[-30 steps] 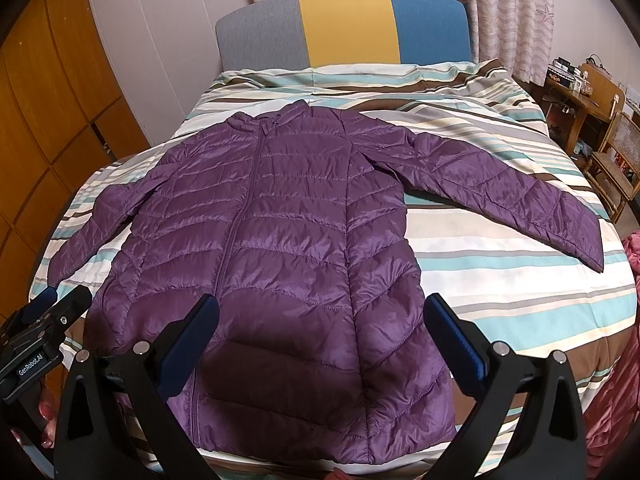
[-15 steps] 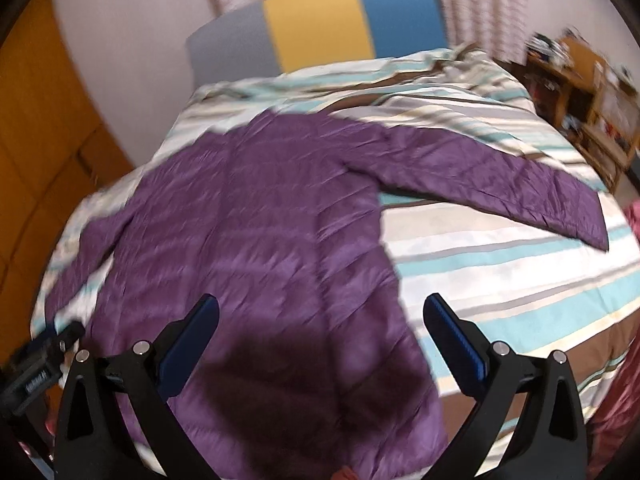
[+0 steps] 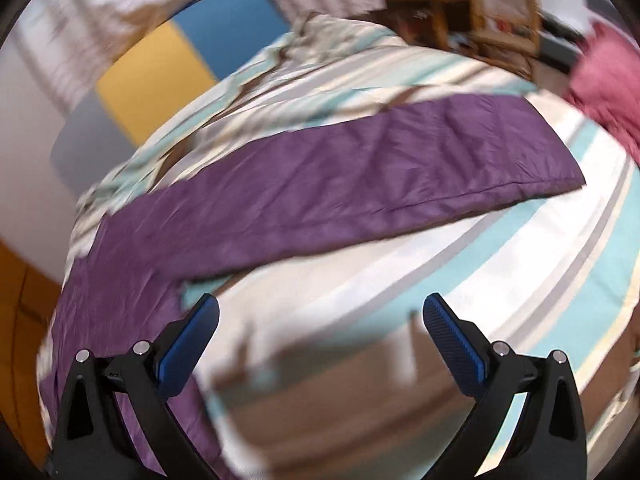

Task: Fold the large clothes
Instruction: 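Grasp the jacket sleeve cuff with the right tool and fold it across the body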

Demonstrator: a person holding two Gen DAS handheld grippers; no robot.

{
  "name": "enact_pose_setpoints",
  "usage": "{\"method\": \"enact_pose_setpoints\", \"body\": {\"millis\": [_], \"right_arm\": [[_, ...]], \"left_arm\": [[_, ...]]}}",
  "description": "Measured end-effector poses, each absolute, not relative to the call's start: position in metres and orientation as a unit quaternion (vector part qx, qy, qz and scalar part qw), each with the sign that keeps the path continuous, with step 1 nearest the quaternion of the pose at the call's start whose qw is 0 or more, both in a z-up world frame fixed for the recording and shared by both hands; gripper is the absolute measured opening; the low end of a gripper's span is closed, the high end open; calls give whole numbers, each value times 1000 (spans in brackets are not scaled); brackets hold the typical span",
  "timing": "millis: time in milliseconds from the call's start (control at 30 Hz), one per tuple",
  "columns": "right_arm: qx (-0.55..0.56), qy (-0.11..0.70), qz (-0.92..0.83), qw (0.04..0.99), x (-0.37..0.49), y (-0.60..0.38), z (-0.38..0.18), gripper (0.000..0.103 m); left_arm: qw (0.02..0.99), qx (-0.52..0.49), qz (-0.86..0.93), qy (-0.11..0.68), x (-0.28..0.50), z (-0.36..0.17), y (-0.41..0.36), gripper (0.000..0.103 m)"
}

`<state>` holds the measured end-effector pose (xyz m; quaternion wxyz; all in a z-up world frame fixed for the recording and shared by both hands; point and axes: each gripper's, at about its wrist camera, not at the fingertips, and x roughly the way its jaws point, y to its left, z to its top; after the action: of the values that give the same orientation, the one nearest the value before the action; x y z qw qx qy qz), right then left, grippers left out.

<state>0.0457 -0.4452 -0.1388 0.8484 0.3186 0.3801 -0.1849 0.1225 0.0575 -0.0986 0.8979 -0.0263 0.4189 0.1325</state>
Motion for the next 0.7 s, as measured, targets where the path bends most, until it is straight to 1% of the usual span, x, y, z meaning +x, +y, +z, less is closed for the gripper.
{"method": "enact_pose_setpoints", "body": {"millis": [100, 233, 267, 367, 400, 433, 467, 500, 533, 567, 633, 700], "right_arm": [[366, 356, -204, 835, 51, -478, -148, 101], [439, 326, -223, 807, 49, -515, -164, 101], [455, 306, -227, 805, 47, -522, -165, 101], [460, 288, -254, 801, 44, -536, -165, 100], [466, 279, -264, 797, 44, -542, -166, 98], [470, 271, -273, 794, 45, -544, -166, 93], [472, 266, -285, 791, 48, -547, -167, 90], [471, 262, -302, 786, 48, -552, -167, 82], [469, 261, -313, 784, 51, -554, -168, 77], [465, 260, -324, 782, 52, -555, -168, 68], [451, 265, -339, 782, 56, -555, -167, 31], [432, 274, -334, 792, 60, -552, -168, 21]], "left_arm": [[902, -12, 139, 408, 134, -105, 60, 100], [893, -19, 138, 428, 146, -122, 67, 100], [891, -30, 135, 433, 148, -127, 70, 100], [887, -52, 131, 440, 150, -138, 75, 100], [887, -56, 129, 440, 150, -140, 76, 100], [887, -57, 128, 440, 151, -142, 76, 100], [886, -59, 127, 441, 151, -144, 77, 100], [886, -61, 127, 441, 150, -145, 76, 100], [886, -64, 126, 442, 151, -146, 77, 100], [886, -65, 125, 442, 150, -147, 76, 100], [886, -71, 123, 442, 149, -149, 77, 100], [885, -73, 122, 444, 150, -151, 77, 100]]}}
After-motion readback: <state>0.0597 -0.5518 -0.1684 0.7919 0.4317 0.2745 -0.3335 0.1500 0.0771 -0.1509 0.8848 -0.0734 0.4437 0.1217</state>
